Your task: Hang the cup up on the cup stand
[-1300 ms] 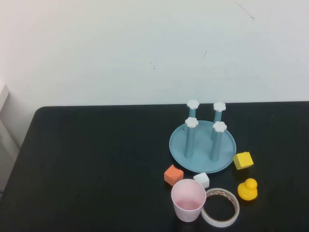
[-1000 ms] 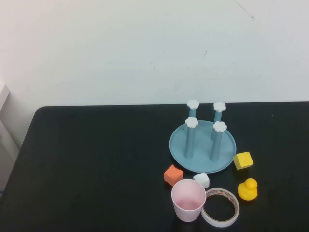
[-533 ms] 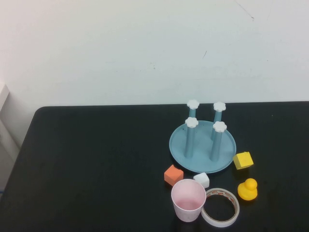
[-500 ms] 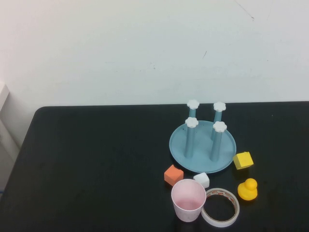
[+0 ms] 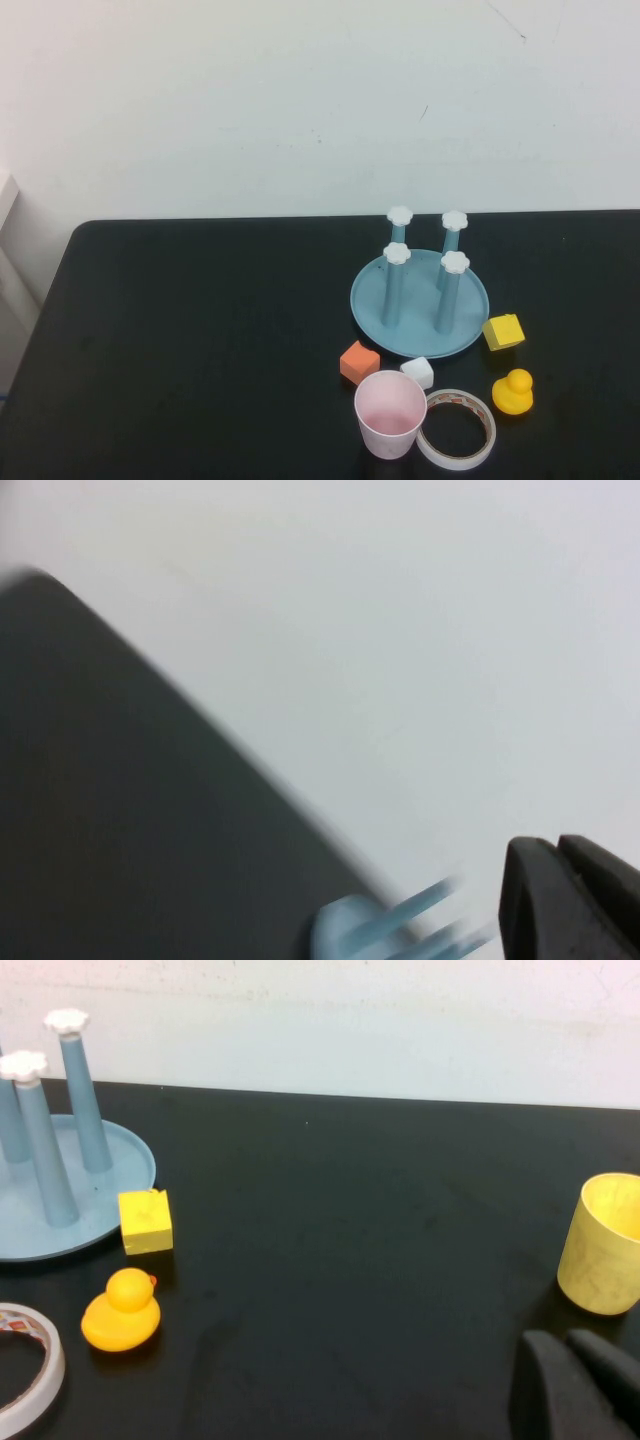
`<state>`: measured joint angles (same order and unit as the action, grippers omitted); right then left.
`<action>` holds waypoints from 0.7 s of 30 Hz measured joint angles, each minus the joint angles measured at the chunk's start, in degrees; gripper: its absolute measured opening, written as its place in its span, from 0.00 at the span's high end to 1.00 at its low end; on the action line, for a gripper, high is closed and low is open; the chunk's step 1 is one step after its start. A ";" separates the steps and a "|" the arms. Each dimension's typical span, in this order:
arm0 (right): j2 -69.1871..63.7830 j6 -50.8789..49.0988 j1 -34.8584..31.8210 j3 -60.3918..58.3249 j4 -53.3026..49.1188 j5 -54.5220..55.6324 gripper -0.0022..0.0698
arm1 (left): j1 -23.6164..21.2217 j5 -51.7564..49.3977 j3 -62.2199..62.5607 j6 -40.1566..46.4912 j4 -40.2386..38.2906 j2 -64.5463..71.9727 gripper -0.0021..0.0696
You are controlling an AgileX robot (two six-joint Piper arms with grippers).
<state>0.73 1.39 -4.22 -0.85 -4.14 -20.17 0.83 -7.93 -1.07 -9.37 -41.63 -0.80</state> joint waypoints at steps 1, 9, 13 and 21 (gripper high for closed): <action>0.00 0.00 0.00 0.00 0.00 0.00 0.97 | 0.00 1.11 0.00 -0.64 -4.27 0.00 0.97; 0.00 0.00 0.00 0.00 0.00 0.00 0.97 | 0.00 7.35 0.00 -1.17 -15.12 0.00 0.97; 0.00 0.00 0.00 0.00 0.00 0.00 0.97 | 0.00 7.93 0.00 -1.38 -18.55 0.00 0.97; 0.00 0.00 0.00 0.00 0.00 0.00 0.97 | 0.00 2.07 3.08 10.21 -14.85 0.58 0.97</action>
<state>0.73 1.39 -4.22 -0.85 -4.14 -20.17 0.83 -5.87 2.01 0.84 -56.48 -0.22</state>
